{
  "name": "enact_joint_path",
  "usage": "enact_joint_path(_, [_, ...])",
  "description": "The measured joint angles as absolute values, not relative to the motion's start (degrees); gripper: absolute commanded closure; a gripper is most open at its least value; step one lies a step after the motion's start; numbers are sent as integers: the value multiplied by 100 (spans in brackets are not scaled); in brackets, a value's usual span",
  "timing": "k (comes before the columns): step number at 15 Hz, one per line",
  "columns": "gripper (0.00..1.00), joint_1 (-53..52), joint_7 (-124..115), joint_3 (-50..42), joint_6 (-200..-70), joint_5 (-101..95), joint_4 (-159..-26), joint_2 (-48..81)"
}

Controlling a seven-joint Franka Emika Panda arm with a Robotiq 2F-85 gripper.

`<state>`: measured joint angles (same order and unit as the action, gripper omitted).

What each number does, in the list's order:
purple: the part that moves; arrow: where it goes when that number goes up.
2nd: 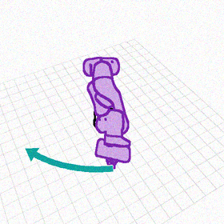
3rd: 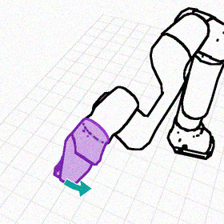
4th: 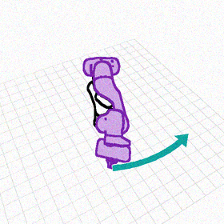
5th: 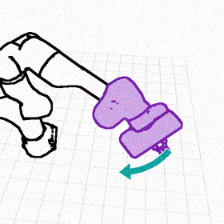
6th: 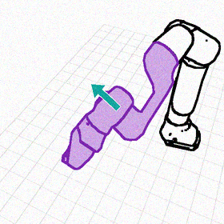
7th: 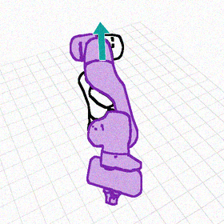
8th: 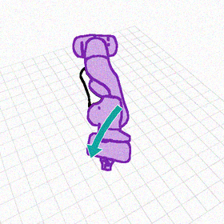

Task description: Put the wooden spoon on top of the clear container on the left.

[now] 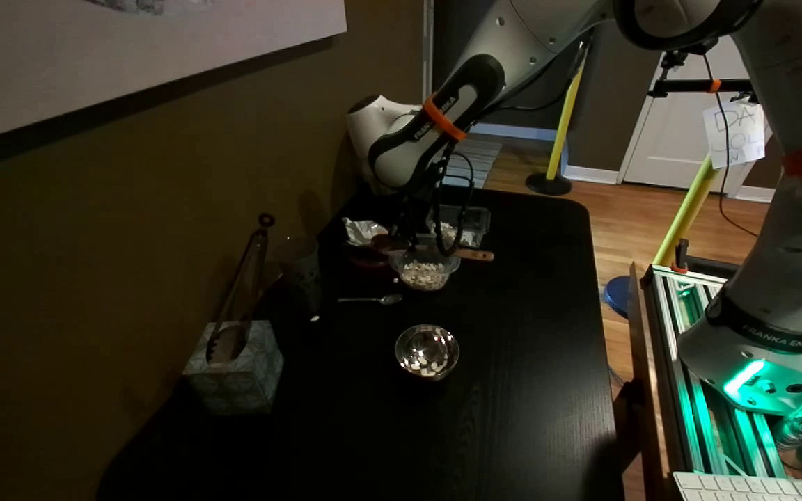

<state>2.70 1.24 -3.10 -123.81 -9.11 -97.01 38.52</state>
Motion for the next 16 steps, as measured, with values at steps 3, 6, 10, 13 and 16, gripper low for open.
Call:
enact_joint_path(3, [96, 294, 124, -312, -12381, -842, -9633, 3854])
enact_joint_path(6, [96, 292, 195, -327, -12384, -907, -9615, 3855])
enact_joint_path(10, [96, 362, 792, -365, -12386, -1014, -9591, 3855])
enact_joint_path(13, [96, 447, 1213, -354, -12391, -1017, -9573, 3893])
enact_joint_path(16, [96, 496, 1543, -305, -12400, -1015, -9469, 4005])
